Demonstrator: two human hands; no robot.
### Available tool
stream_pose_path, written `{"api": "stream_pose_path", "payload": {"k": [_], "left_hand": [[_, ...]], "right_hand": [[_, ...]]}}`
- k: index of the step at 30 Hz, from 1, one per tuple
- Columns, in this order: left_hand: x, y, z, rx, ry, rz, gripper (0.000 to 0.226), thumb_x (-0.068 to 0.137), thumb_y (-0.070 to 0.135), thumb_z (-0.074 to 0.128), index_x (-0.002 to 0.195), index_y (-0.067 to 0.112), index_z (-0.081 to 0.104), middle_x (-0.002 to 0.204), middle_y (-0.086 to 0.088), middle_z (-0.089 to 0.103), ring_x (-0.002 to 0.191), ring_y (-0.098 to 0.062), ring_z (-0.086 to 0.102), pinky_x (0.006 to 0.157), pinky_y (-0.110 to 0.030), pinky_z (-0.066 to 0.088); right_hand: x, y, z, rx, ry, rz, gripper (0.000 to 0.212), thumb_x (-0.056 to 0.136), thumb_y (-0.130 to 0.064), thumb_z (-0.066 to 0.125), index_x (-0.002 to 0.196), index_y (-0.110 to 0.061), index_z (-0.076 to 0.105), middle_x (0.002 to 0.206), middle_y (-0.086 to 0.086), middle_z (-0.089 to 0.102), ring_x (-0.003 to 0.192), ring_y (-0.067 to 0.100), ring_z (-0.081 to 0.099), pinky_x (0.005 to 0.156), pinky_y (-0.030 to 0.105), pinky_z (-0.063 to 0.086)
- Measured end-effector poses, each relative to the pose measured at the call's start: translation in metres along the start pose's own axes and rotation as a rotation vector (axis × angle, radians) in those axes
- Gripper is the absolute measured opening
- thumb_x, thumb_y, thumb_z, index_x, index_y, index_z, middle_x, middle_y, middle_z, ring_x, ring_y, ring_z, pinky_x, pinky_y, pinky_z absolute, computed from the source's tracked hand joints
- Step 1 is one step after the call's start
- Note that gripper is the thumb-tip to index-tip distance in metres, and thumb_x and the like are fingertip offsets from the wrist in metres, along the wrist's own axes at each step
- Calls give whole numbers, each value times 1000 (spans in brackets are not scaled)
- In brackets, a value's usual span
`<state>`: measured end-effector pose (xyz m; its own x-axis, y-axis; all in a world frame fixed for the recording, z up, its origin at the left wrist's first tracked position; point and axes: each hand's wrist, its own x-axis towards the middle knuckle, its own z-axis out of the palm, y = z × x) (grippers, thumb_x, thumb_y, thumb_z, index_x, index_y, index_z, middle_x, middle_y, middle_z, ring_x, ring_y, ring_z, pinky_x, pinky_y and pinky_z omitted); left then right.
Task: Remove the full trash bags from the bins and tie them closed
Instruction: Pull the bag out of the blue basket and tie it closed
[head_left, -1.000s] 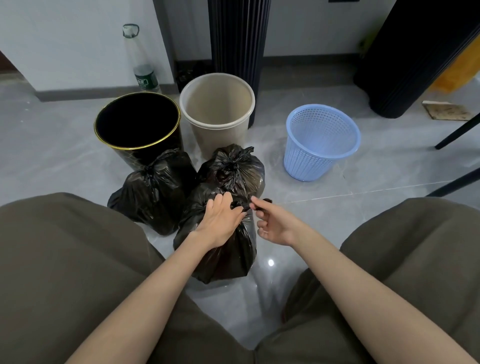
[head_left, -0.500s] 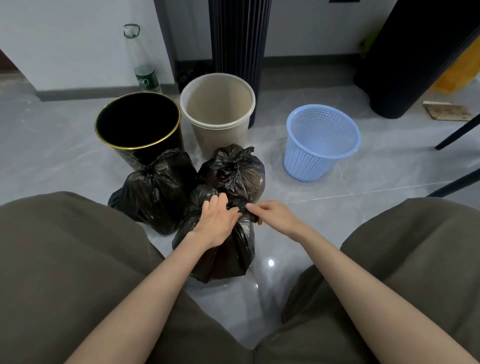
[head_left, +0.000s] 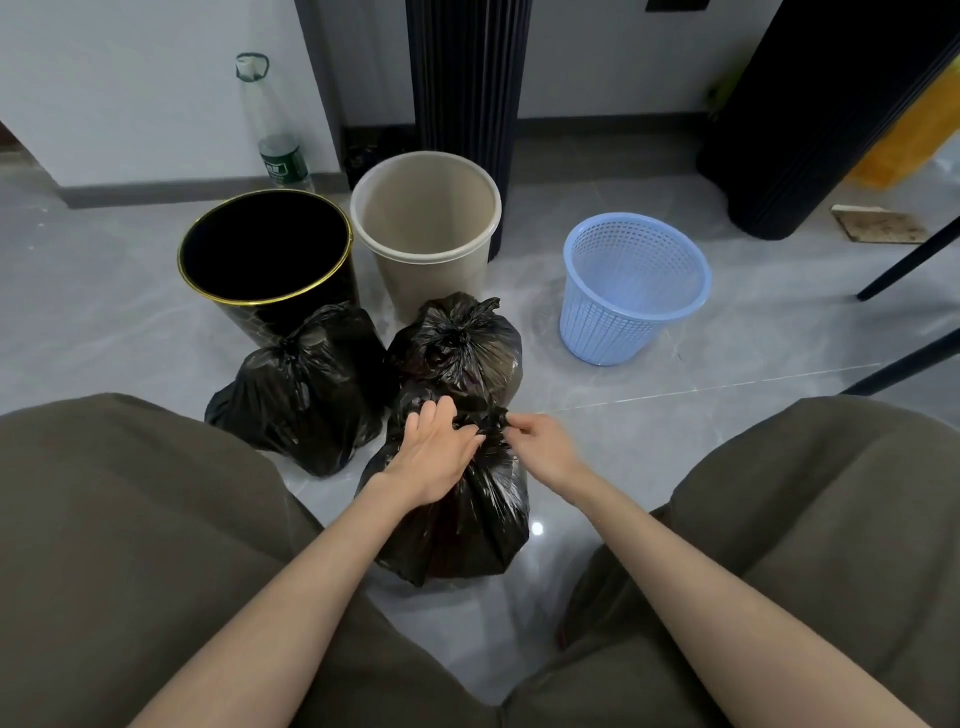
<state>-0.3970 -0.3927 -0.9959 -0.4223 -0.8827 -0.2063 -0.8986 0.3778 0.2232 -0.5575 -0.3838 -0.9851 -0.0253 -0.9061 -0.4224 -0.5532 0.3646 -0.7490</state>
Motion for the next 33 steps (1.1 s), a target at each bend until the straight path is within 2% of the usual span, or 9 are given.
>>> {"api": "stream_pose_path", "payload": {"k": [2,5,10,16,19,24,28,30,33], "left_hand": [[0,-2,1,5,3,-7,37,102,37,24,105,14,53,114,-9,35,101,-26,33,88,-37,26],[2,-8,3,10,3,-33,38,101,38,25,107,14,54,115,-10,36,103,-27,34,91,-38,26],[3,-13,5,8,21,-69,41,100,40,23,105,14,54,115,-11,37,104,-29,36,92,-39,27],[4,-4,4,-28,5,-39,37,102,38,24,105,14,52,115,-9,35,105,-27,33,94,-39,28],[4,1,5,-132,-59,-74,36,101,39,26,113,16,51,113,-7,33,107,-26,33,94,-37,26],[11,8,7,-838,-142,-331,32,91,24,55,123,22,48,117,-5,35,115,-20,38,97,-27,31],[12,7,-11,-1684,-27,-630,38,94,-6,32,123,8,53,106,-15,59,94,-19,56,70,-21,49],[9,9,-14,-1691,-8,-602,41,95,-10,25,117,7,55,78,-6,64,65,-5,56,44,-11,37],[6,13,-8,-1573,28,-549,39,96,-11,23,102,4,58,68,1,50,44,2,46,54,-11,38]], "right_hand": [[1,4,-9,-747,21,-206,29,91,-27,45,110,-23,67,111,1,65,124,19,43,102,34,28],[5,8,-17,-884,52,-244,27,90,-46,49,89,-28,70,96,-3,67,113,15,46,101,39,26],[5,-13,-22,490,-145,85,32,91,-36,59,63,-22,53,81,-2,60,75,11,52,79,27,41],[10,-10,-5,1152,-191,295,26,96,-35,50,73,-24,55,96,-8,70,98,8,61,84,23,40],[10,-9,1,1252,-124,278,21,98,-30,48,84,-19,60,88,-3,71,84,13,69,75,21,49],[10,-3,9,1154,42,202,26,100,-30,43,89,-13,59,68,-1,49,55,10,48,56,17,46],[15,9,9,891,136,84,30,101,-28,40,90,-11,63,62,0,42,44,3,37,59,20,43],[17,10,9,640,135,17,32,102,-27,40,94,-9,65,60,-2,43,47,3,38,54,16,38],[21,14,12,285,64,-72,30,101,-25,40,96,-14,68,62,-6,50,60,4,48,65,16,40]]}}
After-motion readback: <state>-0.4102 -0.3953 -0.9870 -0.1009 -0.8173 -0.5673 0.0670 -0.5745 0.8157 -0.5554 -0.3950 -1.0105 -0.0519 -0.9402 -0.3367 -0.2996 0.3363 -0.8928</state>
